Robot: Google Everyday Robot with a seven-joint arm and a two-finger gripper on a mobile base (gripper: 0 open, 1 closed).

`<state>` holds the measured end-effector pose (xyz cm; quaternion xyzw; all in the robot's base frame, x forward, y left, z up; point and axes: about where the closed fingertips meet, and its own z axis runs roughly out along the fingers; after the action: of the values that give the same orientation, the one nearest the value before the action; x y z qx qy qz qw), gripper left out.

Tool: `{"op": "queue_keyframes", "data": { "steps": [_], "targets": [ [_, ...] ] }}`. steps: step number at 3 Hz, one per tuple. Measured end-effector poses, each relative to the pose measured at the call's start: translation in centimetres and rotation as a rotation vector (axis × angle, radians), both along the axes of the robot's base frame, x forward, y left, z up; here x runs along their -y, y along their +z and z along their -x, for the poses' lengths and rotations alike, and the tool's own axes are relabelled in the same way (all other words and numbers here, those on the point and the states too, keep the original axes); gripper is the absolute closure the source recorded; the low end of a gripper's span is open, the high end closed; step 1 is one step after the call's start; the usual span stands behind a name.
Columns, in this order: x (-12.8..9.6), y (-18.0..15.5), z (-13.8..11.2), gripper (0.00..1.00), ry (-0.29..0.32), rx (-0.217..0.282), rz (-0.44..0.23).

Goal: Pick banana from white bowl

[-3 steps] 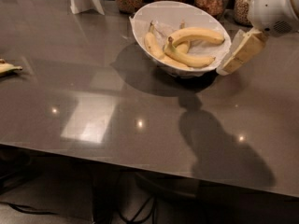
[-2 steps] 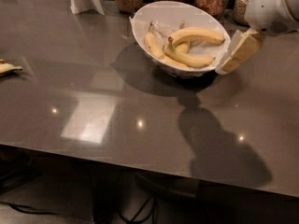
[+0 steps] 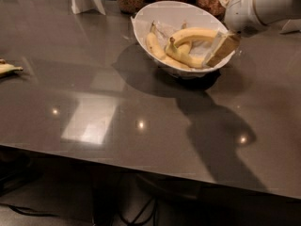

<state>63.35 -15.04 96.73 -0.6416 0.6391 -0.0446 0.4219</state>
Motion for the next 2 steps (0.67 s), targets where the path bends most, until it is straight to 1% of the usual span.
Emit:
{"op": "queue_keyframes", "data": {
  "steps": [1, 2],
  "targets": [
    [-0.2, -2.1, -3.8, 0.16, 0.001, 0.018, 0.006],
    [-0.1, -3.4, -6.6, 0.38, -0.008, 0.032, 0.019]
  ]
}}
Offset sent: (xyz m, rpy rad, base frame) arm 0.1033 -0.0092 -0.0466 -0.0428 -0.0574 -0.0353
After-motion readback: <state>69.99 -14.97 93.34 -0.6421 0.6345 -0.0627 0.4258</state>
